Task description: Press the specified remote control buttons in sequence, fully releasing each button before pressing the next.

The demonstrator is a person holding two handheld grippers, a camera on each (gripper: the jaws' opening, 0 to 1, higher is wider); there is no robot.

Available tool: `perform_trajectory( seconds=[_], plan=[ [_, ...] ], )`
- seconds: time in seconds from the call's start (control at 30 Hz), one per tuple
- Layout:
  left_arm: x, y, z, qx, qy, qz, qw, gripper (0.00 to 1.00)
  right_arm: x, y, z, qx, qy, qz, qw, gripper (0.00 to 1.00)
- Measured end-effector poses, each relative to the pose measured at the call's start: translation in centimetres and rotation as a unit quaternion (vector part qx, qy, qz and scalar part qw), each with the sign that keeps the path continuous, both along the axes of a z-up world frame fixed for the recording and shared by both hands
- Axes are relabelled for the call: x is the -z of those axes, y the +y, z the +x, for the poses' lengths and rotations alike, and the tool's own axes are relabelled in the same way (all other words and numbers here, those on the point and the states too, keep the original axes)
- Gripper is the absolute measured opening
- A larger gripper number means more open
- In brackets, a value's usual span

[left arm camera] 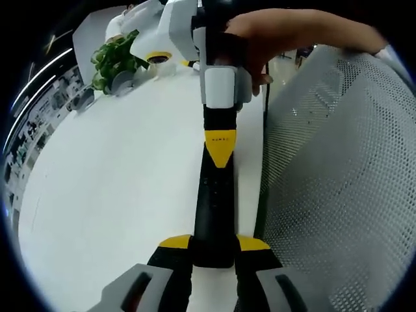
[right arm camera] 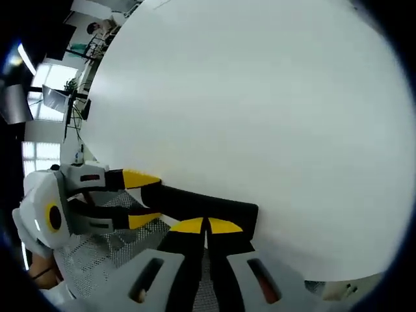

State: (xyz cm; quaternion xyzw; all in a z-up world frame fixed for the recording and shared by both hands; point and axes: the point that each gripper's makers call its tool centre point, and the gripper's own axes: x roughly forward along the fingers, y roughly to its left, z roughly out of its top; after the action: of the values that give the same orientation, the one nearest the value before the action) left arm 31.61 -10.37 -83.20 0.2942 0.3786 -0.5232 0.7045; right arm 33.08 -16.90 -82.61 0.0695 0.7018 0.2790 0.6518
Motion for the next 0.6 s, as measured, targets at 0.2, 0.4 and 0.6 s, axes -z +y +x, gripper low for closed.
perform_trajectory(
  seconds=[0.2, 0.4, 0.6],
  plan=[
    [-0.1, 0.0, 0.0, 0.005, -0.002, -0.003, 1.0, 0.24, -0.1, -0.1, 0.0, 0.015, 0.011, 0.001, 0.9998, 0.0],
    [0.0, -0.4, -0.4, 0.013, 0.002, -0.004, 0.9999, 0.24, -0.6, 0.9, 0.5, 0.025, 0.001, 0.029, 0.9993, 0.0],
    [0.0, -0.6, -0.5, 0.018, 0.002, -0.004, 0.9998, 0.24, -0.2, 1.4, 0.2, 0.021, 0.005, 0.03, 0.9993, 0.0]
  ],
)
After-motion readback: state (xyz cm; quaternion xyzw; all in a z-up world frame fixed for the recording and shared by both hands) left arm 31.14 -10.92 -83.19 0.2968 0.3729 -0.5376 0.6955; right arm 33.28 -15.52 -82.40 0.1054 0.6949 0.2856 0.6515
